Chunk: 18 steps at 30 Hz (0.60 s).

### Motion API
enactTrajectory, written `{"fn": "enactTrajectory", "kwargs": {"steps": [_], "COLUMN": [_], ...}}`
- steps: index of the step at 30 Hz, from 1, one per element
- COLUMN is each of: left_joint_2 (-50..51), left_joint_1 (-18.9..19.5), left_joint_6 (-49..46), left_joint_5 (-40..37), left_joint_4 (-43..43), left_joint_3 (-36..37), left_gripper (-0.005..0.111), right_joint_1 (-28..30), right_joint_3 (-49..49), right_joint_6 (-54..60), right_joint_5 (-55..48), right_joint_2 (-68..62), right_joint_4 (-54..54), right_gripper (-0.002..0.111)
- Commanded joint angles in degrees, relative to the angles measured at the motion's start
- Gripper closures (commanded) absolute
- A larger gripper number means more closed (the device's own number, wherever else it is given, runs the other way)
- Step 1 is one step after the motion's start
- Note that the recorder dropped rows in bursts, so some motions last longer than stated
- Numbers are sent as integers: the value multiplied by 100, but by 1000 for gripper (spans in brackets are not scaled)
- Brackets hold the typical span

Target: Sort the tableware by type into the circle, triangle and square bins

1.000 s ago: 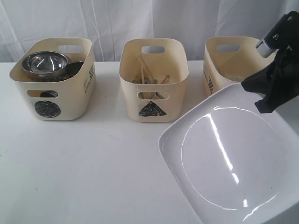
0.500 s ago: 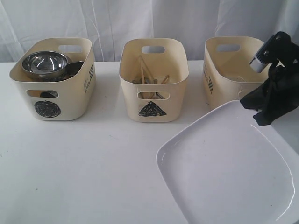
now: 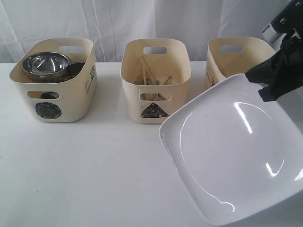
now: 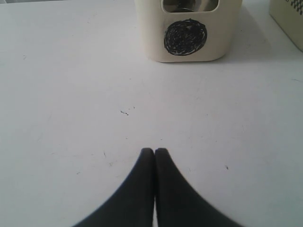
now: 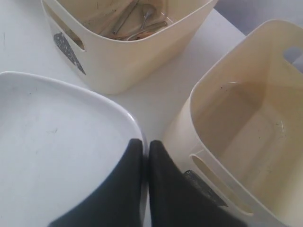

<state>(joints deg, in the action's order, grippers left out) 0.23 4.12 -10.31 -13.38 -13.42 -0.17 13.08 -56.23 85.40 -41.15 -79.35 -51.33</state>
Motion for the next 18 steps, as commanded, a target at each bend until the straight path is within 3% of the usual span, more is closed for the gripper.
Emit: {"fn": "enactTrajectory", "kwargs": {"steps": [1, 5, 18], "left_joint_2": [-23, -23, -23], "left_joint_1": [-25, -25, -25], "left_joint_6": [-2, -2, -2], "left_joint_5": [-3, -3, -3], "left_joint_4": [-26, -26, -26], "left_joint_3": [17, 17, 17], "left_gripper": [107, 107, 107], "right_joint_1": [-2, -2, -2], "right_joint_3": [-34, -34, -237], "right_joint_6": [-174, -377, -483], "right_joint_5": [-54, -52, 43], "right_joint_2": [45, 10, 635], "right_joint_4": [118, 381, -206], "right_gripper": [108, 108, 108]}}
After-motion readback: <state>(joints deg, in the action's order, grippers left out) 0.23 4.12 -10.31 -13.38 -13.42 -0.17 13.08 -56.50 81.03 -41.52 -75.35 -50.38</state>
